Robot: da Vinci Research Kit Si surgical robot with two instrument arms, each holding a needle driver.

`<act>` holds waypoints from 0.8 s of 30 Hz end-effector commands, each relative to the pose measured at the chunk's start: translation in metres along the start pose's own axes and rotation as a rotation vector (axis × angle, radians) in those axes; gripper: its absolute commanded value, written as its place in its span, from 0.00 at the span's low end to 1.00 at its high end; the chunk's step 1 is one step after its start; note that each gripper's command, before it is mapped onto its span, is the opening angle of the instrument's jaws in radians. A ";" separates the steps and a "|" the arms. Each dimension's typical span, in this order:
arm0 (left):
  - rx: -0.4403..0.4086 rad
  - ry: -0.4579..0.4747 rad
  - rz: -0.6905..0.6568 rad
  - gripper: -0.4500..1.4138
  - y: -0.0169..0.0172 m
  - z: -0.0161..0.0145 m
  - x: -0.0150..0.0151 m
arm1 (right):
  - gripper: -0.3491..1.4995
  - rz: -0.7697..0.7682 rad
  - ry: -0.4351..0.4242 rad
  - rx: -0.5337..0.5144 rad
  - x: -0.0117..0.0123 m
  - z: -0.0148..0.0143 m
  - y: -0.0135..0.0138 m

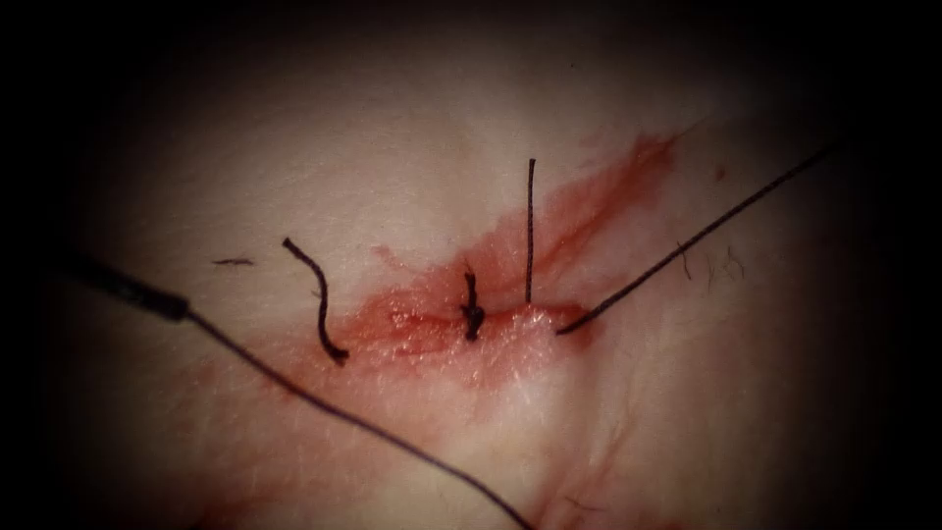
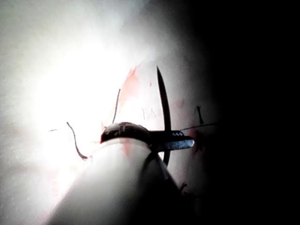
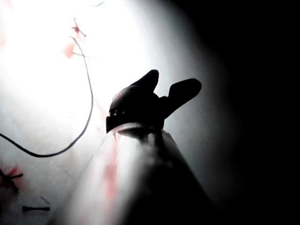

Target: Wound Closure

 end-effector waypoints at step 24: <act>0.637 -0.270 0.307 0.00 -0.0128 -0.0044 -0.0020 | 0.72 0.234 -0.277 0.385 -0.0125 0.0068 -0.0245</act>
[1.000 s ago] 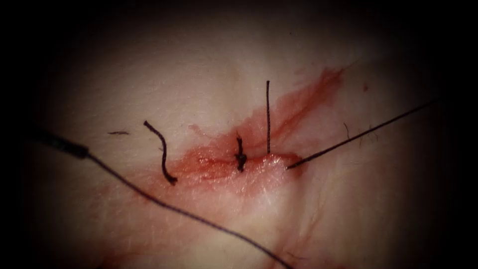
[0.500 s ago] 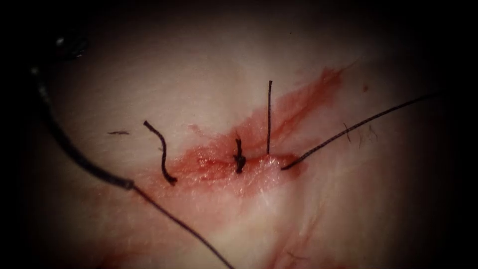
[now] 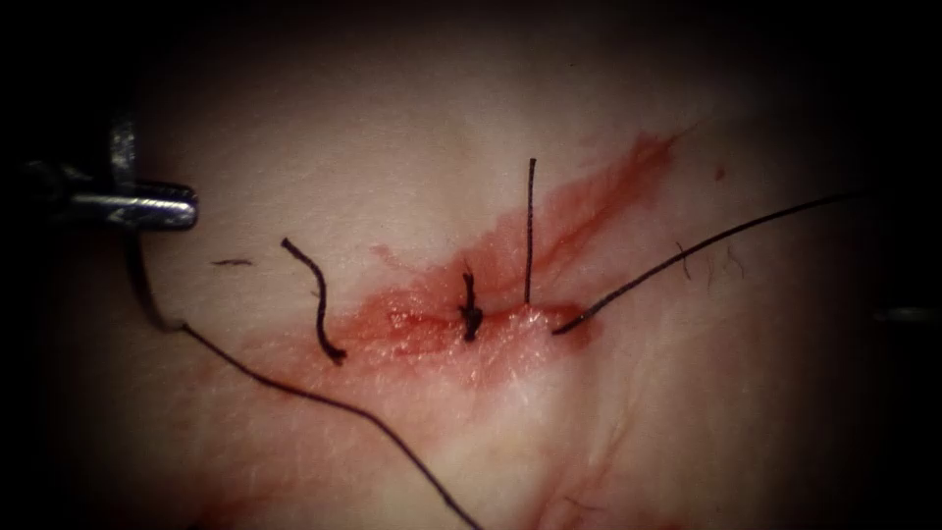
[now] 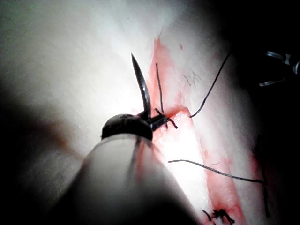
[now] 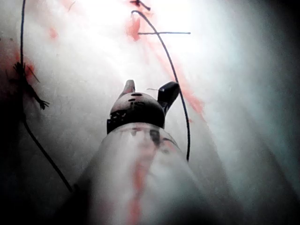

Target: Wound Closure

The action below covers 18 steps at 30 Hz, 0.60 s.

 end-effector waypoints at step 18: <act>0.625 -0.300 0.641 0.00 -0.0018 -0.0049 0.0016 | 0.53 0.074 -0.021 0.056 -0.0014 -0.0052 0.0023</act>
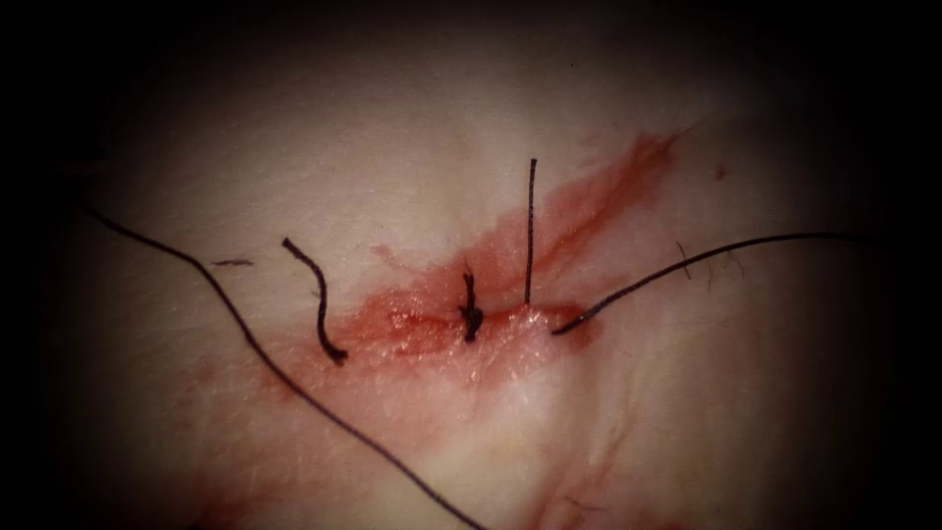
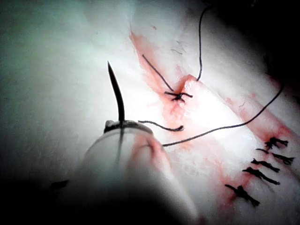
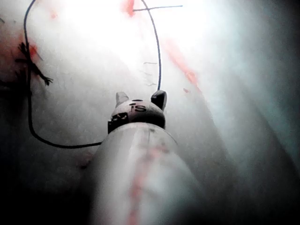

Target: Wound Closure

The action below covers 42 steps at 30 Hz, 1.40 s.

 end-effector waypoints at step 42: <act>-0.321 0.290 0.055 0.81 0.0136 0.0005 0.0105 | 0.76 0.013 0.070 -0.075 0.0027 0.0032 0.0004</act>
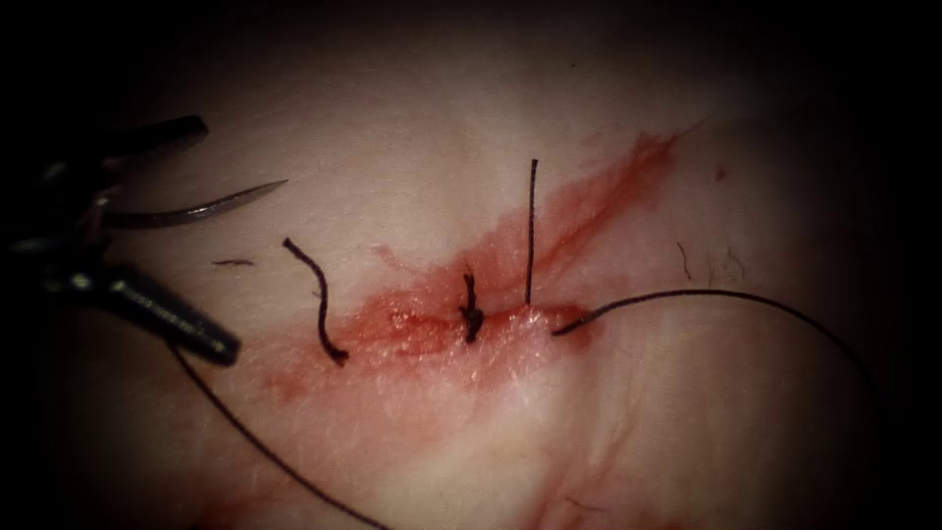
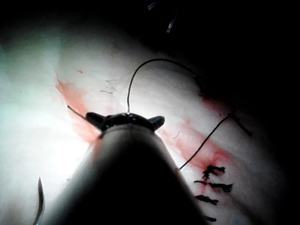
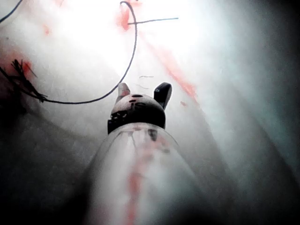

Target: Wound Closure

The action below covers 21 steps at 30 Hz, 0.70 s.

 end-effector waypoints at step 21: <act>-0.385 0.412 -1.013 0.52 0.0095 0.0303 -0.0074 | 0.68 0.044 0.063 -0.026 -0.0015 -0.0013 0.0023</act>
